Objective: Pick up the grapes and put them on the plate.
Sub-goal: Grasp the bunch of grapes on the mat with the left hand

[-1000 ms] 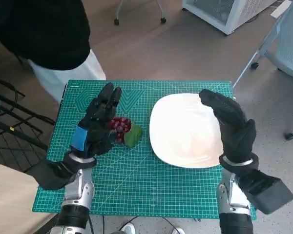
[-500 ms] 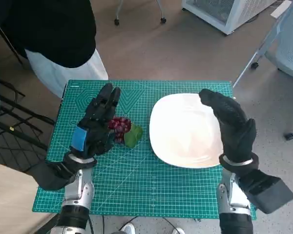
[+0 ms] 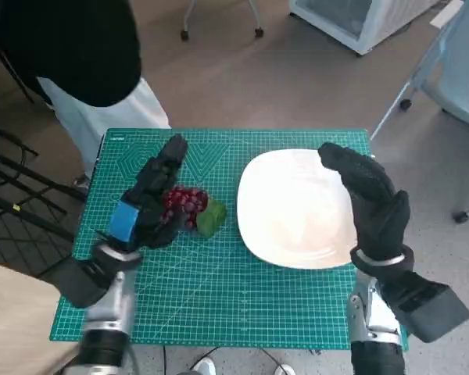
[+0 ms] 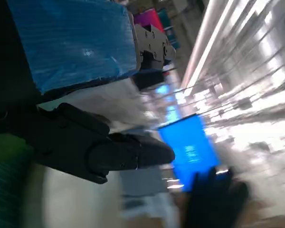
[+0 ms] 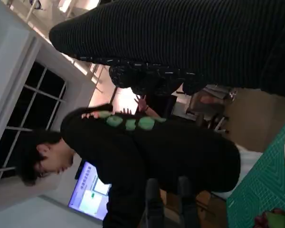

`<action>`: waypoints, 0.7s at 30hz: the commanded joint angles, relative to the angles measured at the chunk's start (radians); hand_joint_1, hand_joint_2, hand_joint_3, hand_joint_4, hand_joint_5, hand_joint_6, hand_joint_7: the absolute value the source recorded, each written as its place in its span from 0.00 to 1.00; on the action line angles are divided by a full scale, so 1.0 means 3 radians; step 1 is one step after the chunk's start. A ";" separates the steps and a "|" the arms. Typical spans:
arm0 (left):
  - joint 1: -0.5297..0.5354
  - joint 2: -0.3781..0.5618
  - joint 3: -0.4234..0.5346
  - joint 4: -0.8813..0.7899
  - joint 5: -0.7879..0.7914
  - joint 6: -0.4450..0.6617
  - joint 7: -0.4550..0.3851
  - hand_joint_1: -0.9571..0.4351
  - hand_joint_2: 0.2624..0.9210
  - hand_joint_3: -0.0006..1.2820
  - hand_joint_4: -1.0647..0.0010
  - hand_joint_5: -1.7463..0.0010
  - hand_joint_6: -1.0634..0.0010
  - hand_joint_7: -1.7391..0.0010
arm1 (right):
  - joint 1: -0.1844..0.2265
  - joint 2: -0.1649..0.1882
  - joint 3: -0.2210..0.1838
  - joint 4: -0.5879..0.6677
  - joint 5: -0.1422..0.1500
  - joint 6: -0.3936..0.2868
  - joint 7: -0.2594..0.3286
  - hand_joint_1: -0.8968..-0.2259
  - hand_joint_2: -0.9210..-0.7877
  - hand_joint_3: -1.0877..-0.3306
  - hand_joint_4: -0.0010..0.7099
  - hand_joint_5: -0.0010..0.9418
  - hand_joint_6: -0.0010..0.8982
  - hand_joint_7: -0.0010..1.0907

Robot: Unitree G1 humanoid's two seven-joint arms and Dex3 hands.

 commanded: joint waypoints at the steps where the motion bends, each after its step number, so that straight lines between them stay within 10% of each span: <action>1: 0.0193 0.0409 -0.0079 -0.0696 0.0976 0.0440 0.0340 0.15 0.94 0.02 1.00 1.00 0.98 1.00 | 0.0070 -0.0009 0.0000 0.0041 -0.0002 0.0013 0.0026 0.28 0.00 0.52 0.48 0.01 0.01 0.52; 12: 0.0294 0.0552 -0.0378 -0.1518 0.1677 0.1828 0.0149 0.26 0.72 0.00 1.00 1.00 0.92 0.98 | 0.0080 -0.0004 -0.0001 0.0028 0.0005 0.0021 0.0016 0.28 0.00 0.52 0.48 0.01 0.01 0.52; 21: 0.0230 0.0605 -0.0686 -0.1578 0.1946 0.2272 0.0189 0.32 0.69 0.00 1.00 1.00 0.89 0.99 | 0.0094 0.0003 0.0000 0.0016 0.0004 0.0026 0.0007 0.28 0.00 0.52 0.48 0.01 0.01 0.52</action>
